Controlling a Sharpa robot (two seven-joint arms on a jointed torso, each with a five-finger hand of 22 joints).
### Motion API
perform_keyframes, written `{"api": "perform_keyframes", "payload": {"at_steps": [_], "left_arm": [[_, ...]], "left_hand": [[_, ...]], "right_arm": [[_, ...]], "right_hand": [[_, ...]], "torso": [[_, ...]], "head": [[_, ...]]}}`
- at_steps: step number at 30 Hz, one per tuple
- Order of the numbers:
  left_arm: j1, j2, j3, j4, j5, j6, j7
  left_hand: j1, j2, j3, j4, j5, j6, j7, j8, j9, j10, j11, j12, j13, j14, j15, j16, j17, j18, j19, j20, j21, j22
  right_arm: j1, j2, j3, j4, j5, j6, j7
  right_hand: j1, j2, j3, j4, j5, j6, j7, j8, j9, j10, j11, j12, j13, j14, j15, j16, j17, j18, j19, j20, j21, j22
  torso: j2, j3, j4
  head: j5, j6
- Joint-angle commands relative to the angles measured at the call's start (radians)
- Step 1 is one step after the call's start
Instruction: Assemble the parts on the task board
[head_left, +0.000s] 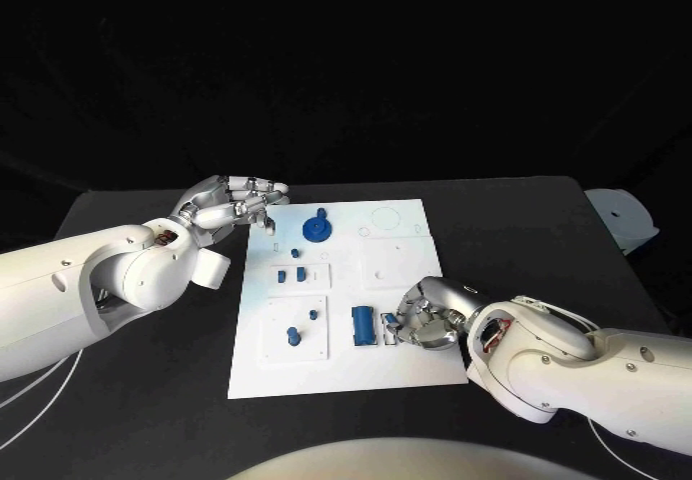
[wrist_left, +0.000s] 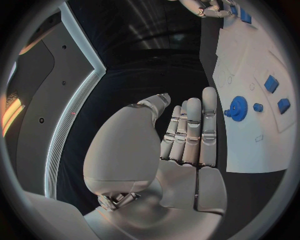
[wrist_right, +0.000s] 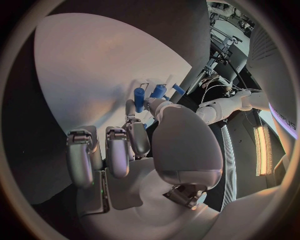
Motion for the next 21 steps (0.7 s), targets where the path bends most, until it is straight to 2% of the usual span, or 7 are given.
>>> {"api": "perform_keyframes", "payload": {"at_steps": [1,9,21], "left_arm": [[0.000,0.001,0.001,0.003,-0.002,0.020,0.003],[0.000,0.000,0.001,0.004,-0.004,0.022,0.000],[0.000,-0.001,0.001,0.006,-0.005,0.026,-0.004]], "left_hand": [[-0.003,-0.001,0.003,-0.002,-0.003,-0.006,0.002,0.003,0.001,-0.007,0.002,0.006,0.002,-0.006,0.001,-0.005,-0.002,0.015,0.004,0.003,-0.007,-0.001],[-0.003,-0.001,0.003,-0.002,-0.003,-0.006,0.002,0.003,0.001,-0.007,0.002,0.006,0.002,-0.006,0.001,-0.005,-0.002,0.015,0.004,0.003,-0.007,-0.001],[-0.003,-0.001,0.004,-0.003,-0.002,-0.007,0.002,0.004,0.001,-0.009,0.002,0.008,0.002,-0.006,0.001,-0.005,-0.002,0.015,0.005,0.002,-0.007,-0.001]], "right_arm": [[-0.001,0.005,0.000,-0.002,0.023,0.013,-0.001],[-0.003,0.015,0.000,-0.016,0.029,0.040,-0.002],[-0.004,0.030,0.000,-0.039,0.029,0.052,-0.004]], "right_hand": [[-0.017,-0.002,0.001,0.005,-0.006,0.016,-0.009,-0.001,-0.002,0.007,0.000,0.007,0.100,0.091,-0.007,0.007,0.212,-0.007,0.103,-0.008,0.005,0.264],[-0.060,-0.002,-0.001,0.006,-0.021,0.019,-0.009,0.001,-0.001,0.008,-0.001,0.009,0.102,0.091,-0.007,0.008,0.213,-0.007,0.103,-0.008,0.005,0.264],[-0.075,-0.003,-0.002,0.004,-0.035,0.020,-0.010,0.002,-0.001,0.008,-0.001,0.008,0.102,0.091,-0.008,0.007,0.211,-0.007,0.103,-0.008,0.005,0.264]], "torso": [[0.000,0.0006,-0.0002],[0.000,0.0000,-0.0005],[0.000,0.0000,0.0003]], "head": [[0.000,-0.001],[0.001,-0.003],[0.000,-0.003]]}}
